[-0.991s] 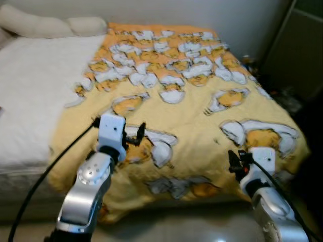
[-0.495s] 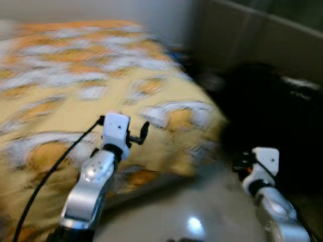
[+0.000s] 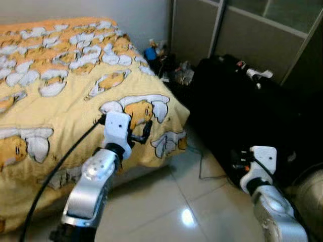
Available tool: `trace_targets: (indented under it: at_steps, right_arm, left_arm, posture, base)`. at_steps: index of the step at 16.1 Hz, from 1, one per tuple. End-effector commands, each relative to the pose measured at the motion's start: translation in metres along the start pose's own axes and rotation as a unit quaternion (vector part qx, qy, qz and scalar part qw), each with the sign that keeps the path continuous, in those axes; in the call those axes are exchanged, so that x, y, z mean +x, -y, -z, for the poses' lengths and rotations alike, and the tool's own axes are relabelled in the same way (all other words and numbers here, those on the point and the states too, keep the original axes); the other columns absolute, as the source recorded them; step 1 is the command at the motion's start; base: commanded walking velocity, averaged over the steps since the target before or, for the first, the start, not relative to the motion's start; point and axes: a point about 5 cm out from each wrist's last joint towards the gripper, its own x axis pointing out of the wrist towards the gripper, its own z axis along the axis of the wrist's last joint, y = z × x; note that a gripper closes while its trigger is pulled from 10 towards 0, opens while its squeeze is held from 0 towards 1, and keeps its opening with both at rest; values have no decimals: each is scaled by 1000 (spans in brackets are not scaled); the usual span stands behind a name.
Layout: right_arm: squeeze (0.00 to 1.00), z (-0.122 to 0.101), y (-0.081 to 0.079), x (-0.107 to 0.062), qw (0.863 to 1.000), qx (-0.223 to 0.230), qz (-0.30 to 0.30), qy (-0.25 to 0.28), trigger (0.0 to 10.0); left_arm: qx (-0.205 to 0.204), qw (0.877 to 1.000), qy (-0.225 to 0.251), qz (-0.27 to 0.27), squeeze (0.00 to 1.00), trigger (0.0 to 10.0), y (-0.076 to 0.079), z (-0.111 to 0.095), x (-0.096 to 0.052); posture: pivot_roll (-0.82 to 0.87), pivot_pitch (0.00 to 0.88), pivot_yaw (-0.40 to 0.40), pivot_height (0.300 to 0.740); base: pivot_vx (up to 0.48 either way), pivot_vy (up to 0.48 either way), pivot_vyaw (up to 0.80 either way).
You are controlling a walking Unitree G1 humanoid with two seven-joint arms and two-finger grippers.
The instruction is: Clean up the room
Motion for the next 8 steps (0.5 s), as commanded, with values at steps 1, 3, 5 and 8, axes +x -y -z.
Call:
trace_targets:
  at_steps: [1,3,5,8]
  right_arm:
    - [0,-4,-3,2,1000,5,-7,8,10000]
    - [0,-4,-3,3,1000,8,-5,6,10000]
    - [0,-5,-1,4,1000,8,-3,5,10000]
    - [0,-6,-1,5,1000,4,-3,8,10000]
  left_arm:
    - [-1,1000,-2,6,0,10000,-2,0,0]
    - [-3,1000,0,10,0,10000,-1,-1,1]
    - [-6,1000,1,13,0,10000,-1,-1,2]
    - [-10,1000,1,17,0,10000,0,-1,3]
  posture:
    - [-58,0,16,740]
    - [-60,0,17,740]
    - [-61,0,16,740]
    - [-63,0,13,740]
  base:
    - [0,0,0]
    - [129,0,-291]
    - [306,0,-781]
    - [311,0,0]
